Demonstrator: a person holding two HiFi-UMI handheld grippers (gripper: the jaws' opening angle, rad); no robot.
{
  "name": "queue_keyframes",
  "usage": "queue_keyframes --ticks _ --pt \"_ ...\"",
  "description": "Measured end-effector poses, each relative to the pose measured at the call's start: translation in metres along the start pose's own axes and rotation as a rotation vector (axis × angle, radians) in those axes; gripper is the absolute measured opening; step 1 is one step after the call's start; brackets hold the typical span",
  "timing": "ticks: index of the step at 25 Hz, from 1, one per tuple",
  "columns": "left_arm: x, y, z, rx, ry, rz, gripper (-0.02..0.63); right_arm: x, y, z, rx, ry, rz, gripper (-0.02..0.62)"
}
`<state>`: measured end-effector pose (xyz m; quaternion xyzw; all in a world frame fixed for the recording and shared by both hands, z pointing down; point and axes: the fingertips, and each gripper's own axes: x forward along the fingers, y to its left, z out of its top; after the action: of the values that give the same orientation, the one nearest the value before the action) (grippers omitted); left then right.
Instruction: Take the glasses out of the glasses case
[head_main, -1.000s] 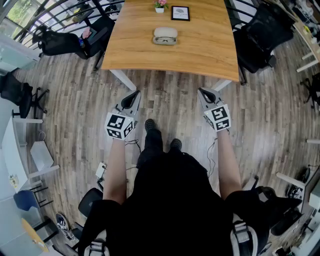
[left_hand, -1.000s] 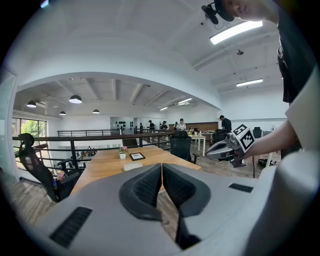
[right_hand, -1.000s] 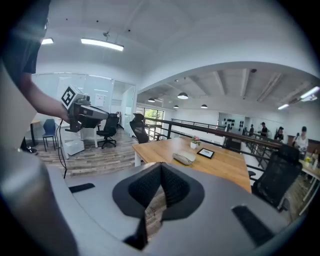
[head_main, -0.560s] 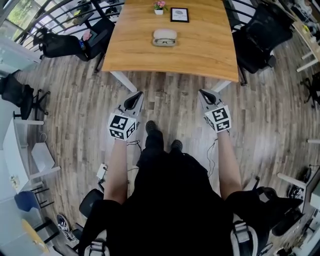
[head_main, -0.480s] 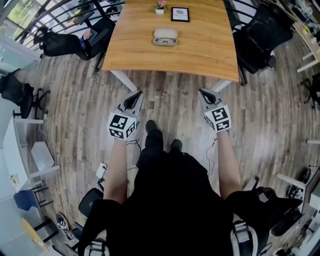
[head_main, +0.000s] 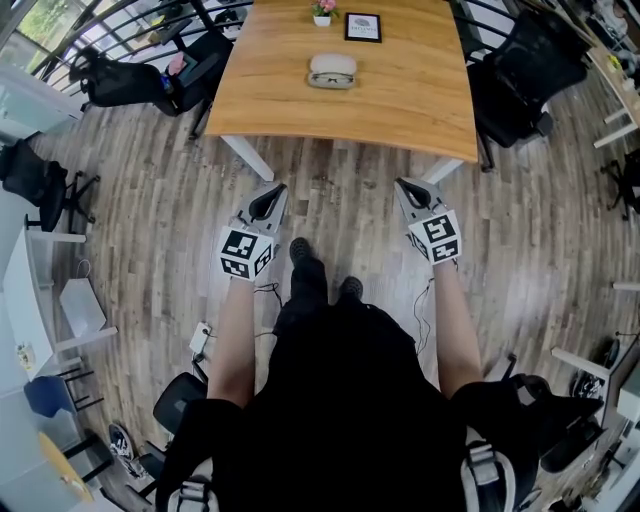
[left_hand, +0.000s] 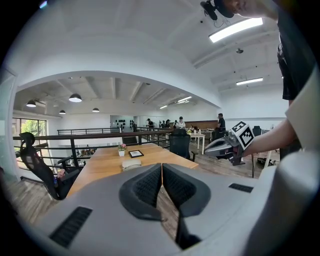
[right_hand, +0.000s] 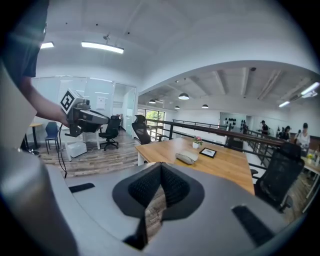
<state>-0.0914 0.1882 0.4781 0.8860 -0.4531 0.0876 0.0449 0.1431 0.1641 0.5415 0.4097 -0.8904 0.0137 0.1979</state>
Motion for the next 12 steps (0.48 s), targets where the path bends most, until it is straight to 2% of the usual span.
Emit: queue_keyframes --ticks 12 --pt "0.0039 -0.0049 -0.0026 0.02 0.011 -0.017 0.025 -0.0064 -0.0023 0.0006 0.009 -0.006 -0.028 0.008"
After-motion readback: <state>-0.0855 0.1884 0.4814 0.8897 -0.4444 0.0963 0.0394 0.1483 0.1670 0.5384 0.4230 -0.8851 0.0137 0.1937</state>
